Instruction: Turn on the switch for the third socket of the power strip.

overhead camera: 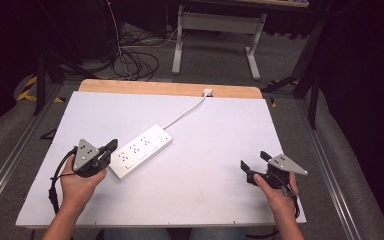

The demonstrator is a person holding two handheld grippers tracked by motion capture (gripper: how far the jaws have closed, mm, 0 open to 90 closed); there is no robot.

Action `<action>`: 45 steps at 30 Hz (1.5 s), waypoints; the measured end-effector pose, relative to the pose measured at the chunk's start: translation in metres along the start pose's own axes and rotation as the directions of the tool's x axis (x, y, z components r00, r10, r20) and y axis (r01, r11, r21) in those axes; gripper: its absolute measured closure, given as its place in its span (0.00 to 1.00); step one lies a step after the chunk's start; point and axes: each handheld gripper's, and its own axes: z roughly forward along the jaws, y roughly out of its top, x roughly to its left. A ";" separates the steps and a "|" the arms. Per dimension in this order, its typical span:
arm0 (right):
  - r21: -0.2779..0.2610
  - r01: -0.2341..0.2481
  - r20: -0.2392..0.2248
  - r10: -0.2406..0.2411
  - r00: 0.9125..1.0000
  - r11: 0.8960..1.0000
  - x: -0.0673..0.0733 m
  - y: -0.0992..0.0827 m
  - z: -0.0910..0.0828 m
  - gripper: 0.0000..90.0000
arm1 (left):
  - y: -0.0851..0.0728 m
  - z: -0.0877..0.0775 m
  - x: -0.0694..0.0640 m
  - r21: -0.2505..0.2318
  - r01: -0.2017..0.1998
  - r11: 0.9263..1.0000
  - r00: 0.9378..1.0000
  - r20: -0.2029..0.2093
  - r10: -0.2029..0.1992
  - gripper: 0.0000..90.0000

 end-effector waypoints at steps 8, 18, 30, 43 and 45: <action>-0.002 0.000 -0.004 0.000 1.000 1.000 0.000 0.001 0.001 0.18 | 0.002 -0.008 0.003 -0.026 0.012 1.000 0.999 -0.032 -0.013 0.99; -0.002 0.011 -0.019 -0.011 1.000 1.000 0.002 0.003 0.006 0.18 | 0.002 -0.013 0.006 -0.046 0.021 0.999 0.998 -0.056 -0.023 0.99; -0.003 0.005 -0.013 -0.005 1.000 1.000 0.002 0.003 0.004 0.18 | 0.004 -0.014 0.007 -0.044 0.039 0.998 0.997 -0.061 -0.042 0.95; 0.002 0.009 -0.015 -0.009 1.000 1.000 0.001 0.002 0.004 0.18 | 0.005 -0.018 0.013 -0.061 0.074 0.995 0.992 -0.097 -0.079 0.86; -0.001 0.007 -0.015 -0.007 1.000 1.000 0.001 0.002 0.004 0.18 | 0.005 -0.018 0.012 -0.056 0.064 0.996 0.993 -0.095 -0.069 0.85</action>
